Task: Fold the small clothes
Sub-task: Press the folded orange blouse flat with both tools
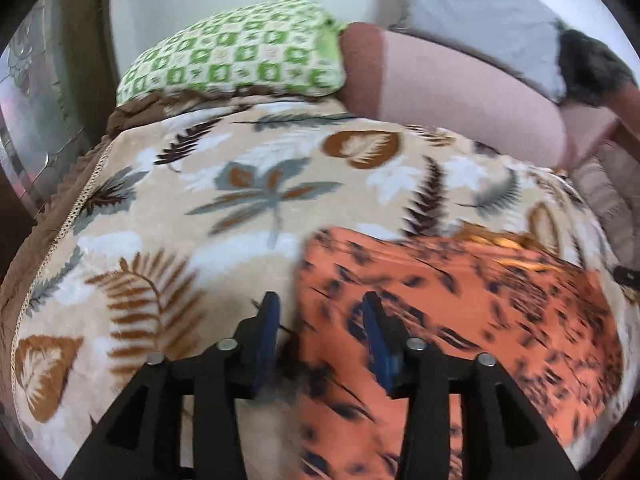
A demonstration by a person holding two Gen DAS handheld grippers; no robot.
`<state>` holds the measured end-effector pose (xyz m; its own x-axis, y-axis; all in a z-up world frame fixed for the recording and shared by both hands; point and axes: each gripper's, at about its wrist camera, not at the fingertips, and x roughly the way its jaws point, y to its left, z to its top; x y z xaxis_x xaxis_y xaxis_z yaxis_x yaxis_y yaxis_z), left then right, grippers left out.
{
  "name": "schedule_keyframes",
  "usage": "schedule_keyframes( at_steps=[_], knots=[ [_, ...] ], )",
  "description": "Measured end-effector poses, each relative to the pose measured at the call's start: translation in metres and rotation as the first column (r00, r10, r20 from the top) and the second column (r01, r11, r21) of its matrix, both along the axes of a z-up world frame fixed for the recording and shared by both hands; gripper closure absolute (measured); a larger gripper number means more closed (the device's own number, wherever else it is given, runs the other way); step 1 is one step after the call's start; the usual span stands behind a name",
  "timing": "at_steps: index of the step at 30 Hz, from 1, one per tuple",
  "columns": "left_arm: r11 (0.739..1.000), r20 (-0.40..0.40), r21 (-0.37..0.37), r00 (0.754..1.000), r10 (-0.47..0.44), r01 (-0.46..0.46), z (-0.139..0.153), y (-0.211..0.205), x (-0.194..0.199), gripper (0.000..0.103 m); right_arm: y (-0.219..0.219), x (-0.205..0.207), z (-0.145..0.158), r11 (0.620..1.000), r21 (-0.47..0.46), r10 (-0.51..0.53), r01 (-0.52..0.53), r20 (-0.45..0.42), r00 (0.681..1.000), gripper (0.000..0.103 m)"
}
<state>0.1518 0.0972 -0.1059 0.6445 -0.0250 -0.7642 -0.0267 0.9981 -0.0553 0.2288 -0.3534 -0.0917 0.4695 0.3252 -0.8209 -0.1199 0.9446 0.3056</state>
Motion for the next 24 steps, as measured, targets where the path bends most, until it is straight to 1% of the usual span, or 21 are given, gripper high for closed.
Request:
schedule_keyframes(
  at_steps=[1,2,3,4,6,7,8,9,10,12,14,15,16,17,18,20,21,23,24],
  knots=[
    [0.999,0.008,-0.015,0.999,-0.036,0.037,0.0,-0.012,-0.012,0.04,0.016,0.0,0.001,0.998,0.0,0.059,-0.059,0.0,0.998,0.029],
    [0.999,0.021,-0.021,0.999,-0.045,0.045,-0.002,-0.02,-0.022,0.035,0.033,0.004,0.0,0.995,-0.018,0.1,-0.099,0.003,0.995,0.029],
    [0.998,0.024,-0.021,0.998,-0.051,0.051,-0.004,-0.027,-0.028,0.035,0.05,0.009,-0.003,0.991,-0.038,0.131,-0.13,0.006,0.991,0.029],
    [0.996,0.014,-0.017,0.996,-0.086,0.086,-0.012,-0.04,-0.035,0.034,0.061,0.014,-0.008,0.988,-0.054,0.147,-0.147,-0.003,0.989,0.029],
    [0.991,-0.005,0.027,0.991,-0.132,0.132,-0.031,-0.059,-0.045,0.034,0.08,0.029,-0.025,0.983,-0.081,0.163,-0.166,-0.049,0.985,0.029],
    [0.989,-0.015,0.04,0.99,-0.139,0.14,-0.038,-0.064,-0.047,0.034,0.089,0.034,-0.033,0.981,-0.09,0.169,-0.174,-0.065,0.984,0.031],
    [0.987,-0.044,0.056,0.988,-0.151,0.153,-0.05,-0.07,-0.047,0.034,0.097,0.042,-0.046,0.975,-0.122,0.177,-0.188,-0.094,0.98,0.035],
    [0.987,-0.061,0.06,0.987,-0.148,0.152,-0.057,-0.071,-0.047,0.034,0.103,0.05,-0.062,0.967,-0.159,0.178,-0.202,-0.153,0.972,0.073],
    [0.988,-0.075,0.069,0.988,-0.135,0.14,-0.067,-0.071,-0.047,0.034,0.106,0.053,-0.07,0.964,-0.178,0.171,-0.2,-0.167,0.971,0.087],
    [0.988,-0.051,0.065,0.989,-0.135,0.139,-0.069,-0.07,-0.05,0.034,0.106,0.058,-0.07,0.963,-0.213,0.138,-0.164,-0.132,0.982,0.09],
    [0.988,-0.047,0.058,0.989,-0.137,0.14,-0.069,-0.068,-0.049,0.034,0.101,0.067,-0.074,0.966,-0.232,0.092,-0.119,-0.123,0.988,0.092],
    [0.989,-0.05,0.054,0.99,-0.135,0.138,-0.069,-0.067,-0.047,0.034,0.096,0.072,-0.077,0.972,-0.221,0.048,-0.073,-0.118,0.992,0.092],
    [0.99,-0.054,0.049,0.99,-0.13,0.132,-0.067,-0.066,-0.047,0.034,0.094,0.074,-0.074,0.975,-0.215,0.031,-0.053,-0.106,0.994,0.091],
    [0.991,-0.056,0.043,0.991,-0.121,0.124,-0.065,-0.065,-0.048,0.034,0.095,0.072,-0.068,0.977,-0.21,0.026,-0.042,-0.082,0.996,0.087],
    [0.992,-0.055,0.037,0.992,-0.115,0.117,-0.063,-0.065,-0.049,0.034,0.095,0.066,-0.059,0.98,-0.196,0.024,-0.034,-0.053,0.998,0.086],
    [0.994,-0.041,0.022,0.993,-0.11,0.111,-0.055,-0.063,-0.053,0.034,0.088,0.047,-0.042,0.987,-0.159,0.01,-0.013,-0.023,1.0,0.084],
    [0.994,-0.035,0.02,0.994,-0.105,0.106,-0.052,-0.063,-0.055,0.034,0.08,0.031,-0.031,0.993,-0.12,-0.007,0.005,-0.014,1.0,0.078],
    [0.995,-0.022,-0.001,0.995,-0.098,0.098,-0.047,-0.063,-0.06,0.034,0.066,0.005,-0.02,1.0,-0.025,-0.013,0.012,-0.05,0.999,0.05],
    [0.995,-0.026,-0.004,0.995,-0.096,0.096,-0.046,-0.064,-0.062,0.034,0.06,-0.018,-0.018,0.999,0.043,-0.013,0.017,-0.087,0.996,0.026]
  ],
)
